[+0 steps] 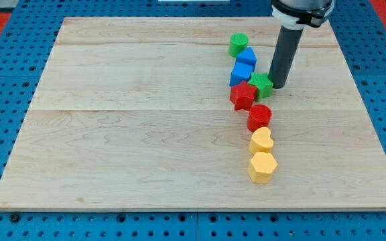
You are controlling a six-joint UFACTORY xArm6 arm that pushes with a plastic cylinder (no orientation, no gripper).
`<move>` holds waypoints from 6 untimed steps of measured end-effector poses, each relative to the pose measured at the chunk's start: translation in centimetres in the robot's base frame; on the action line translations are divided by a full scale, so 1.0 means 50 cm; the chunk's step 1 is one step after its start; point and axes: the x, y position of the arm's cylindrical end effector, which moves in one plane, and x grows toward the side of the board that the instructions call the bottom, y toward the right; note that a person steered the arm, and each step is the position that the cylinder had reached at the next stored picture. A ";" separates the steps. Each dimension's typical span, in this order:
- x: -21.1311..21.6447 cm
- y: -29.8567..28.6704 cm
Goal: Separate the blue cube from the green star
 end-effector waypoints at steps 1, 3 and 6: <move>0.000 -0.037; -0.004 -0.040; -0.060 -0.150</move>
